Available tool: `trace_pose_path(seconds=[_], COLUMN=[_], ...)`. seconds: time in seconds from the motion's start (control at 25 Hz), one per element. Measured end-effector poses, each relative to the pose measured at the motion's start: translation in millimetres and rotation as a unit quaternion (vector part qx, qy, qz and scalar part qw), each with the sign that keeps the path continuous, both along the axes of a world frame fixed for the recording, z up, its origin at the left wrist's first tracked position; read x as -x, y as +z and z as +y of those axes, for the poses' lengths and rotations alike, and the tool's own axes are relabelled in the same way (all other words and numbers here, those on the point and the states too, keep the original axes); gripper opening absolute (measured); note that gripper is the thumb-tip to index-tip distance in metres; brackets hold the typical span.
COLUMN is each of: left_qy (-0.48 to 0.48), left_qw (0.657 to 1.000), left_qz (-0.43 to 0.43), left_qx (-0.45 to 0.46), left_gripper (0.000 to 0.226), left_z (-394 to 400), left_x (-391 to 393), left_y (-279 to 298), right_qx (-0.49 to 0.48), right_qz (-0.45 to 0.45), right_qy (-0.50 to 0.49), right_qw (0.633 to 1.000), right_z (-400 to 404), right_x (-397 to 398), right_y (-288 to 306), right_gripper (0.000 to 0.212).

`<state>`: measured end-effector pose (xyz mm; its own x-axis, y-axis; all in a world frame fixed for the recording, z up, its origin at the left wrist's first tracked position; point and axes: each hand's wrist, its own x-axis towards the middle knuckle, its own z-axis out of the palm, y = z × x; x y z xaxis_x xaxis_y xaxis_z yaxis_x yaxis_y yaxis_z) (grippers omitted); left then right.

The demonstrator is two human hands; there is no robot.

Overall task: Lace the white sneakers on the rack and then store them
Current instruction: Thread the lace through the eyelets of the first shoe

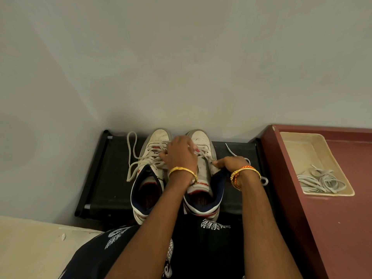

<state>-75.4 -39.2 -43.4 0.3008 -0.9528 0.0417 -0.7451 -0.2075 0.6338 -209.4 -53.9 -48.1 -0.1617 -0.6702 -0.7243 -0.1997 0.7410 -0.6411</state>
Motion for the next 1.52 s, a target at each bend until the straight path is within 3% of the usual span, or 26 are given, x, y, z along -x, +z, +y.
trace_pose_path(seconds=[0.08,0.16,0.2,0.24,0.28,0.32,0.4,0.44,0.52,0.6,0.8,0.92,1.04,1.16,1.28,1.32,1.36,1.44,1.48,1.52], left_qy=[0.08,0.175,0.213,0.232,0.229,0.2,0.052,-0.03,-0.133,-0.167,-0.142,-0.08,0.041,0.161,0.207,0.194,0.166,0.04,-0.047,-0.113], left_qw=[0.973,0.875,0.816,0.779,0.782,0.828,0.962,0.995,0.97,0.94,0.953,0.986,0.997,0.94,0.817,0.807,0.844,0.964,0.993,0.991], left_qz=[0.208,0.439,0.526,0.572,0.57,0.515,0.265,0.093,-0.174,-0.26,-0.213,-0.085,0.066,0.254,0.502,0.53,0.491,0.261,0.111,-0.027], left_qx=[0.054,0.104,0.113,0.114,0.106,0.092,0.035,-0.014,-0.108,-0.146,-0.16,-0.117,0.006,0.163,0.194,0.173,0.138,0.038,-0.015,-0.061], left_gripper=[0.021,0.023,0.022,0.022,0.021,0.019,0.009,0.006,0.025,0.034,0.032,0.022,0.01,0.013,0.015,0.014,0.009,0.018,0.027,0.033], left_z=[-0.9,-3.9,-6.4,-8.0,-9.5,-10.1,-8.2,-4.8,2.6,5.5,-2.2,1.0,-0.2,-3.6,-7.0,-7.0,-7.2,-5.8,-3.6,-1.1], left_x=[-17.4,-36.1,-43.4,-47.8,-48.4,-45.6,-33.3,-23.8,-3.3,13.6,20.8,14.3,-2.3,-24.5,-37.5,-36.3,-32.9,-19.7,-11.1,-1.6], left_y=[11.3,18.4,18.8,18.1,15.9,15.6,12.3,10.0,0.9,-6.7,-14.8,-7.3,1.7,18.9,33.0,35.5,35.5,26.8,17.4,8.6], right_qx=[0.002,0.0,-0.001,-0.002,-0.003,-0.003,-0.002,0.001,0.005,0.008,0.016,0.017,0.006,0.004,0.0,0.001,0.003,0.005,0.006,0.007], right_qz=[-0.003,-0.003,-0.002,0.001,0.003,0.003,0.002,0.002,0.008,0.016,0.027,0.024,0.01,-0.013,-0.022,-0.021,-0.018,-0.015,-0.014,-0.012], right_qy=[0.001,0.002,0.002,0.001,0.0,-0.002,-0.006,-0.005,0.004,0.01,0.015,0.007,0.0,-0.019,-0.029,-0.029,-0.029,-0.027,-0.025,-0.023], right_qw=[1.0,1.0,1.0,1.0,1.0,1.0,1.0,1.0,1.0,1.0,0.999,1.0,1.0,1.0,0.999,0.999,0.999,1.0,1.0,1.0], right_z=[0.6,1.6,2.2,2.4,2.9,3.0,4.0,4.5,4.6,4.2,2.5,1.7,1.9,3.3,3.2,3.3,3.1,3.5,3.7,3.7], right_x=[0.6,0.3,-0.4,-0.8,-1.6,-2.4,-3.5,-3.4,-3.3,-3.5,-4.2,-2.7,-1.6,-2.2,-3.9,-4.4,-4.2,-4.4,-4.4,-4.3], right_y=[1.0,3.2,4.3,4.9,5.8,6.5,8.2,8.9,9.5,8.3,3.6,2.0,1.4,1.7,1.7,1.8,1.3,2.4,2.6,2.1], right_gripper=[0.016,0.009,0.007,0.007,0.008,0.008,0.008,0.009,0.01,0.012,0.013,0.01,0.007,0.005,0.006,0.008,0.01,0.01,0.009,0.009])
